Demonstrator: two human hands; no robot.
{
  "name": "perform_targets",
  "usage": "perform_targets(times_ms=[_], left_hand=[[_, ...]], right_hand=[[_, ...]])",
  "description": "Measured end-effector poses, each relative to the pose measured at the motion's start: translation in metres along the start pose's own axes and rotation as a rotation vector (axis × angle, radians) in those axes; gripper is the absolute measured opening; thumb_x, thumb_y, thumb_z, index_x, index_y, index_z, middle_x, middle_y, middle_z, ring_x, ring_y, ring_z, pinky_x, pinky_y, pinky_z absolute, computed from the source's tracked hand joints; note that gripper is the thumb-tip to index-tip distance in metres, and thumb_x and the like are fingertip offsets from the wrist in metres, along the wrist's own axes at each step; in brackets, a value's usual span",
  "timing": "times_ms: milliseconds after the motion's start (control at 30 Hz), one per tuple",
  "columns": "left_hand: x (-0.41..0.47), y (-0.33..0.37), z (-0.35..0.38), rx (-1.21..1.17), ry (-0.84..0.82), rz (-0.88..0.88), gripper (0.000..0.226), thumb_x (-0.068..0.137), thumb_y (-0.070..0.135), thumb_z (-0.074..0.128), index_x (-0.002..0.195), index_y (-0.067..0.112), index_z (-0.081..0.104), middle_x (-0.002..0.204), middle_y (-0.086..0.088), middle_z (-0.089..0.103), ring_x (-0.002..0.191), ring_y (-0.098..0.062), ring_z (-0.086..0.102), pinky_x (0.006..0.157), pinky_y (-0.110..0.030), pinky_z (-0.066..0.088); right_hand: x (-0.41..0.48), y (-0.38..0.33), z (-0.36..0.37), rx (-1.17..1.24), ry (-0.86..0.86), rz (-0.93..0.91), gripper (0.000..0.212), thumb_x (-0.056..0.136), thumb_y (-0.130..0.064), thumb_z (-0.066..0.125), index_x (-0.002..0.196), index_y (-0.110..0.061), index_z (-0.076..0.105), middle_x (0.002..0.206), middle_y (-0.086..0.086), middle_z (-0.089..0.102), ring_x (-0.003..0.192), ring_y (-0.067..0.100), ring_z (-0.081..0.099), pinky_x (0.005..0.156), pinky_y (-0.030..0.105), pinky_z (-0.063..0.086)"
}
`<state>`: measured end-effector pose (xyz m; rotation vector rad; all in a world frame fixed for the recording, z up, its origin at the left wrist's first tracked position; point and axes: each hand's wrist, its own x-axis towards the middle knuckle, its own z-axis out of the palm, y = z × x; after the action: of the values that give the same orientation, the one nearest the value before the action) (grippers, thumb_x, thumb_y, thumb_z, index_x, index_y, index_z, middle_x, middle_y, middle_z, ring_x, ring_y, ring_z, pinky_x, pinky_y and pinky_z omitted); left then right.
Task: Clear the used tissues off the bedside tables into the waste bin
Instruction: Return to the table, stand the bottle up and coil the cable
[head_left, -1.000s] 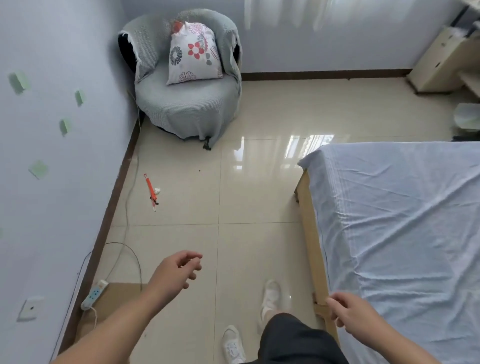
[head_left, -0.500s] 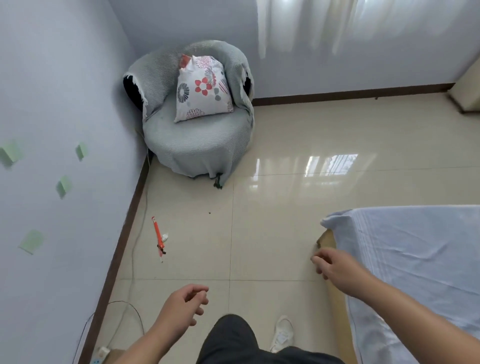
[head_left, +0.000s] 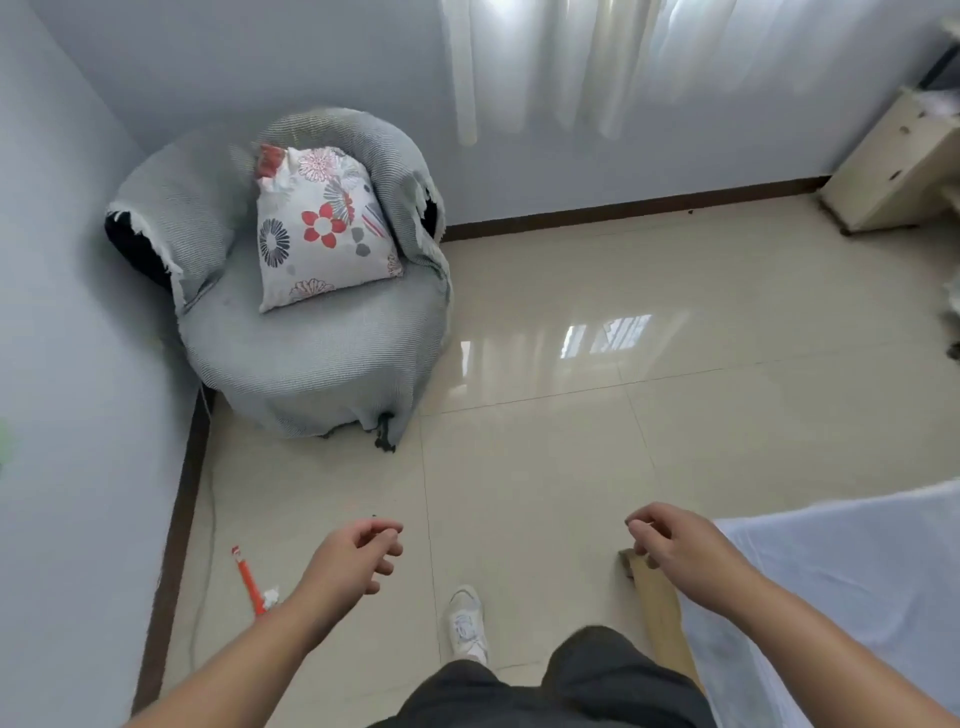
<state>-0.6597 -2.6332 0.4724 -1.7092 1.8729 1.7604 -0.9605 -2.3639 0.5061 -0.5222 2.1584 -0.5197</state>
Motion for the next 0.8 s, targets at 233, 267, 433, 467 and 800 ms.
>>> perform_targets(times_ms=[233, 267, 433, 467, 800], left_hand=[[0.117, 0.197, 0.029, 0.180, -0.130, 0.224, 0.017, 0.105, 0.027, 0.064, 0.104, 0.032, 0.080, 0.093, 0.009, 0.082, 0.078, -0.012, 0.073, 0.069, -0.033, 0.059], [0.132, 0.220, 0.042, 0.192, -0.143, 0.243, 0.017, 0.105, 0.027, 0.064, 0.104, 0.032, 0.080, 0.093, 0.010, 0.082, 0.078, -0.011, 0.073, 0.069, -0.034, 0.060], [0.189, 0.306, 0.115, 0.268, -0.215, 0.278, 0.017, 0.105, 0.020, 0.063, 0.105, 0.027, 0.079, 0.091, 0.002, 0.082, 0.075, -0.012, 0.071, 0.066, -0.032, 0.057], [0.197, 0.318, 0.129, 0.287, -0.230, 0.258, 0.017, 0.106, 0.018, 0.062, 0.107, 0.025, 0.078, 0.093, 0.000, 0.081, 0.076, -0.014, 0.070, 0.066, -0.032, 0.055], [0.277, 0.430, 0.211, 0.391, -0.324, 0.104, 0.017, 0.106, 0.011, 0.060, 0.110, 0.014, 0.077, 0.101, -0.011, 0.078, 0.074, -0.019, 0.064, 0.060, -0.029, 0.048]], right_hand=[[0.046, 0.037, -0.039, 0.165, 0.095, 0.186, 0.024, 0.102, -0.034, 0.053, 0.082, -0.031, 0.068, 0.101, -0.019, 0.075, 0.070, 0.011, 0.069, 0.074, 0.035, 0.058], [0.056, 0.046, -0.045, 0.179, 0.095, 0.215, 0.026, 0.101, -0.033, 0.052, 0.081, -0.030, 0.067, 0.100, -0.023, 0.073, 0.068, 0.013, 0.068, 0.071, 0.035, 0.056], [0.121, 0.069, -0.096, 0.250, 0.087, 0.318, 0.022, 0.101, -0.032, 0.053, 0.087, -0.030, 0.070, 0.085, -0.007, 0.076, 0.079, 0.018, 0.071, 0.070, 0.030, 0.053], [0.136, 0.069, -0.112, 0.257, 0.078, 0.325, 0.020, 0.102, -0.031, 0.053, 0.090, -0.029, 0.070, 0.085, -0.006, 0.076, 0.081, 0.016, 0.071, 0.073, 0.031, 0.054], [0.279, 0.014, -0.325, 0.627, 0.315, 0.163, 0.018, 0.103, -0.027, 0.060, 0.097, -0.016, 0.074, 0.077, -0.003, 0.076, 0.062, 0.008, 0.068, 0.059, 0.029, 0.053]])
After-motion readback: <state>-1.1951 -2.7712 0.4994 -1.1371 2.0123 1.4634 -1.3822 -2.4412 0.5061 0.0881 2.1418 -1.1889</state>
